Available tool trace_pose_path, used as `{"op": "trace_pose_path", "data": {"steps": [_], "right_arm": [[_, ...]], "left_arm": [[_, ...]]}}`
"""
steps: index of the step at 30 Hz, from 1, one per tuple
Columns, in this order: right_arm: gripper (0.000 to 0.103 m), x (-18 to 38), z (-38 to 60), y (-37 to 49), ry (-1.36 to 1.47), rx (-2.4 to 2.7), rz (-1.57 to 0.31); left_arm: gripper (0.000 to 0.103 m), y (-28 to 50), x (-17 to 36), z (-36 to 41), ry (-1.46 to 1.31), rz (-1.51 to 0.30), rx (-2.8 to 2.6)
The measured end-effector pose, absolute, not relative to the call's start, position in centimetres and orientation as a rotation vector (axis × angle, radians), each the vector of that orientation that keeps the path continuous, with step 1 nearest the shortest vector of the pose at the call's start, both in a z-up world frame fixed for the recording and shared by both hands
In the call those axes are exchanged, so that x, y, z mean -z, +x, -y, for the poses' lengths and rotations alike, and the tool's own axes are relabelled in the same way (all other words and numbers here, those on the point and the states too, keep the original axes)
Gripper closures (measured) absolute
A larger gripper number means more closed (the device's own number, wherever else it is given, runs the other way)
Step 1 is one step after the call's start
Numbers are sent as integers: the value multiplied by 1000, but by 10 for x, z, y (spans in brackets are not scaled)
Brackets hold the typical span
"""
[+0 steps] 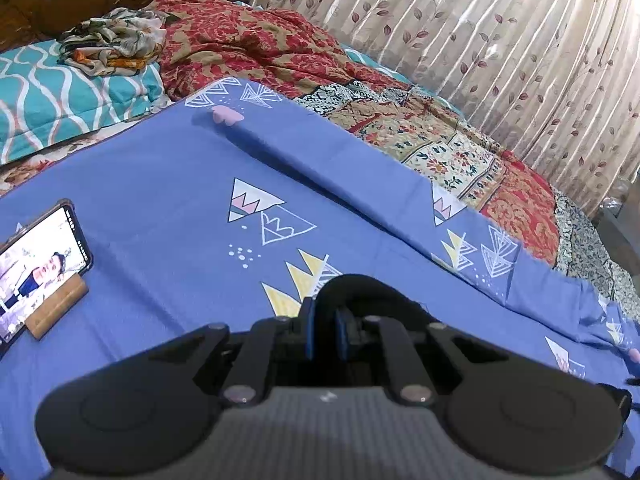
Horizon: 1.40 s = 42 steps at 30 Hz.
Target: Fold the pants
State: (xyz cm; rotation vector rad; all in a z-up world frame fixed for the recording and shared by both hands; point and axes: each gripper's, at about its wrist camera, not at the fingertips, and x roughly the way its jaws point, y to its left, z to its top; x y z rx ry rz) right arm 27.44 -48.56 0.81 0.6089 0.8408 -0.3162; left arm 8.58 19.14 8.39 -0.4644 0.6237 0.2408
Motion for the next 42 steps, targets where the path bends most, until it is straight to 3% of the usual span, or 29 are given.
{"op": "trace_pose_path", "data": {"steps": [1,2,3,9,18,25,29,30,34,36,38,42], "right_arm": [[70,3,481,281,617,339,-874],[78,7,476,288,581,358,-902],[79,3,474,291,561,359,-896],[81,-98,510,252,703,232,-403],[81,-111,535,146,684,177,-422],[79,-44,583,19,816,206,-433],[56,-13,592,-12,857,335,-524],[55,-13,594,-14,855,384,-518],[46,-26,607,-13,913,470,-446],[29,-34,607,-6,912,439,-428],[20,-37,601,4,888,414,-454],[19,-13,599,19,930,361,-547]], "left_arm": [[93,86,-85,-191,-460,-626,-242],[93,87,-87,-191,-459,-626,-243],[93,87,-89,-191,-462,-621,-242],[93,80,-96,-187,-477,-580,-220],[93,30,-104,-171,-436,-573,-167],[93,-53,-78,-161,-394,-653,-98],[90,-71,-46,-144,-316,-808,-98],[85,-75,-43,-143,-289,-826,-114],[64,-94,-56,-162,-341,-789,-175],[58,-100,-66,-179,-398,-749,-221],[57,-99,-71,-195,-473,-734,-257],[57,-85,-62,-209,-575,-769,-274]]}}
